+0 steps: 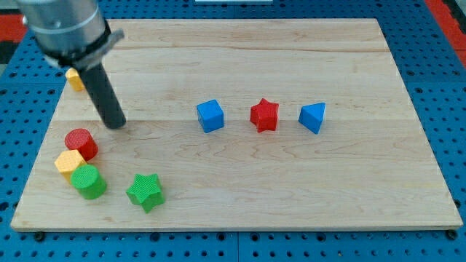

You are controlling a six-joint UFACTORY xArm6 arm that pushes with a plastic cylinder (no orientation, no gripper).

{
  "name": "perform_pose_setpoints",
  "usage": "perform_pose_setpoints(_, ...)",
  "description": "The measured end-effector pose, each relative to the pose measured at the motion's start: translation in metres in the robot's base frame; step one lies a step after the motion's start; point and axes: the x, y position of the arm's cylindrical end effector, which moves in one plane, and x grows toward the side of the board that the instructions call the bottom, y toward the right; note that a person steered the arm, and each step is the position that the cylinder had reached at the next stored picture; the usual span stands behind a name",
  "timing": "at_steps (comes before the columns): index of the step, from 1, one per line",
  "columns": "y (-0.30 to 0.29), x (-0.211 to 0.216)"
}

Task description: Separate red circle from yellow hexagon

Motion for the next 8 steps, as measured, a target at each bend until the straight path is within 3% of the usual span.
perform_pose_setpoints(1,-0.07,-0.024)
perform_pose_setpoints(2,-0.113,-0.016)
perform_pose_setpoints(6,-0.089,0.074)
perform_pose_setpoints(8,-0.014,0.082)
